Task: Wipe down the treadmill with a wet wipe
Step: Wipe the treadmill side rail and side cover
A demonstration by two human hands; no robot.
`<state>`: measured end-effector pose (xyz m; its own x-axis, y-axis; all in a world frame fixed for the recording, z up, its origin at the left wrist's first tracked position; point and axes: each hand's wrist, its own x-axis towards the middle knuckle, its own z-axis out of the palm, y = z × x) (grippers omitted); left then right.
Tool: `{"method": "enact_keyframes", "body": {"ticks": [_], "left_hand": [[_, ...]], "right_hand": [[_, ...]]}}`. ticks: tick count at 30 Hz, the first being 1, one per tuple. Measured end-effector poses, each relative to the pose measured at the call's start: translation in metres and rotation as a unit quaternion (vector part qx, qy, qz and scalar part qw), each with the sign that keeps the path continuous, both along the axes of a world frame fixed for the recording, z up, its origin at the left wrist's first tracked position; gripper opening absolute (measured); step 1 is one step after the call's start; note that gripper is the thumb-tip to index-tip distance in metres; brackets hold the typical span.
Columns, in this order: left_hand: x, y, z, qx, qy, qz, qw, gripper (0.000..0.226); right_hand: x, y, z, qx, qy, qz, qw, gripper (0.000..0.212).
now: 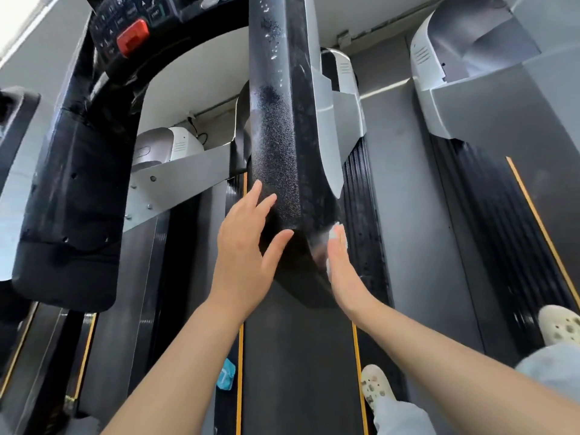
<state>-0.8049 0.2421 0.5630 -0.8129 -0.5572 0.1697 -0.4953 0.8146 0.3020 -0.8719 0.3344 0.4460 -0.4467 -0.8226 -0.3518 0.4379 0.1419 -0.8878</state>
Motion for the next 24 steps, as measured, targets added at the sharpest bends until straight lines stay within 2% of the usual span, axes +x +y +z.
{"method": "enact_keyframes", "body": {"ticks": [3, 5, 9, 11, 12, 15, 17, 19, 21, 22, 24], "left_hand": [[-0.015, -0.001, -0.001, -0.05, 0.023, -0.016, 0.998, 0.044], [-0.024, -0.003, -0.003, -0.071, 0.013, -0.024, 0.997, 0.041], [-0.037, -0.005, -0.008, -0.115, -0.016, -0.06, 0.991, 0.036], [-0.044, -0.005, -0.01, -0.129, -0.018, -0.068, 0.989, 0.034], [-0.048, -0.006, -0.011, -0.134, -0.014, -0.065, 0.989, 0.034], [-0.06, -0.01, -0.01, -0.137, 0.005, -0.039, 0.99, 0.035], [-0.067, -0.013, -0.009, -0.137, 0.006, -0.032, 0.99, 0.036], [-0.072, -0.014, -0.01, -0.143, -0.012, -0.041, 0.989, 0.036], [-0.072, -0.014, -0.012, -0.146, -0.029, -0.055, 0.987, 0.036], [-0.072, -0.014, -0.012, -0.144, -0.032, -0.057, 0.987, 0.036], [-0.073, -0.015, -0.014, -0.137, -0.03, -0.052, 0.989, 0.036]], "right_hand": [[0.007, 0.0, 0.02, -0.127, 0.123, -0.01, 0.984, 0.07], [0.002, -0.006, 0.011, -0.139, 0.155, -0.016, 0.978, 0.069], [-0.04, -0.035, -0.023, 0.002, -0.023, -0.032, 0.999, 0.07], [-0.045, -0.033, -0.021, 0.027, -0.02, -0.005, 0.999, 0.073], [-0.039, -0.025, -0.013, 0.011, 0.005, 0.0, 1.0, 0.074], [-0.007, 0.004, 0.019, -0.101, 0.17, 0.038, 0.979, 0.054], [-0.002, 0.007, 0.021, -0.144, 0.193, 0.015, 0.971, 0.062], [-0.022, -0.01, 0.003, -0.087, 0.051, -0.019, 0.995, 0.062], [-0.05, -0.029, -0.022, 0.006, -0.083, -0.014, 0.996, 0.059], [-0.059, -0.035, -0.031, 0.04, -0.109, 0.008, 0.993, 0.059], [-0.061, -0.036, -0.04, 0.051, -0.111, 0.015, 0.992, 0.055]]}}
